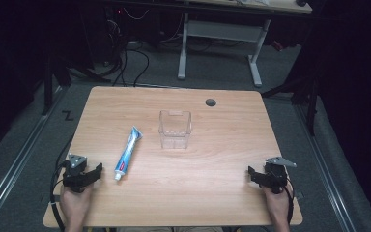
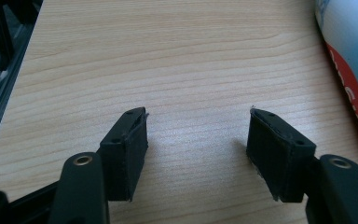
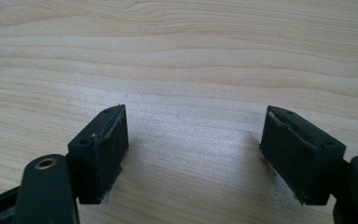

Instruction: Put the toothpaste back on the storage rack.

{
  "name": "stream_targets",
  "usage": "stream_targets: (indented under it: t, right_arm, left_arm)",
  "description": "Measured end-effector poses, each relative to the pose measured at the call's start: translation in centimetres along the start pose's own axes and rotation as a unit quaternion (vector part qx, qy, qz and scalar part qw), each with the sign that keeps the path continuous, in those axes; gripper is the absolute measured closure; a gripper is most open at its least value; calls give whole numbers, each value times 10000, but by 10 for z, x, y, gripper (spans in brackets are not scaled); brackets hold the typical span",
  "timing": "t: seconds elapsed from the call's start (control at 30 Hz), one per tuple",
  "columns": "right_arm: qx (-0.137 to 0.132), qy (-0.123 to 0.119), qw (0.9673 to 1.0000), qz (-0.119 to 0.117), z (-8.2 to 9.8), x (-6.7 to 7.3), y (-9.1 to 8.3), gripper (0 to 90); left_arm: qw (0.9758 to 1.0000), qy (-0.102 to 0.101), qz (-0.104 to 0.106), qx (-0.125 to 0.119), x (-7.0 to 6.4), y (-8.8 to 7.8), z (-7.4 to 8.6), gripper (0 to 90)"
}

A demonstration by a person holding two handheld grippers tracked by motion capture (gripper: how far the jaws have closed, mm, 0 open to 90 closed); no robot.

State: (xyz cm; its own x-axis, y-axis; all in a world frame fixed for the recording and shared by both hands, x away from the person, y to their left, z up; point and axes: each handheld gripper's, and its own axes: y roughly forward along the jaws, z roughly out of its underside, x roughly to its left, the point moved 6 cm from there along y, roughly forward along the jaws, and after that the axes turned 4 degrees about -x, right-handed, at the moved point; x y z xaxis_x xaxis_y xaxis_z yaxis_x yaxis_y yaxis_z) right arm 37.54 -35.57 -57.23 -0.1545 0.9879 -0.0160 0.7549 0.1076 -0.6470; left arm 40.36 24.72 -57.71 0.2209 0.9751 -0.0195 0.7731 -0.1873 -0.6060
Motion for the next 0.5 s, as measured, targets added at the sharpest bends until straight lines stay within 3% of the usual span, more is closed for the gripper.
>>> stream_targets:
  t: [0.3,0.5]
  right_arm:
    - [-2,-15,10000,3,0,0,0,232]
    - [-2,-16,10000,4,0,0,0,232]
  left_arm:
    - [10000,-2,84,8,0,0,0,360]
    - [9994,-185,294,-28,3,-1,-1,331]
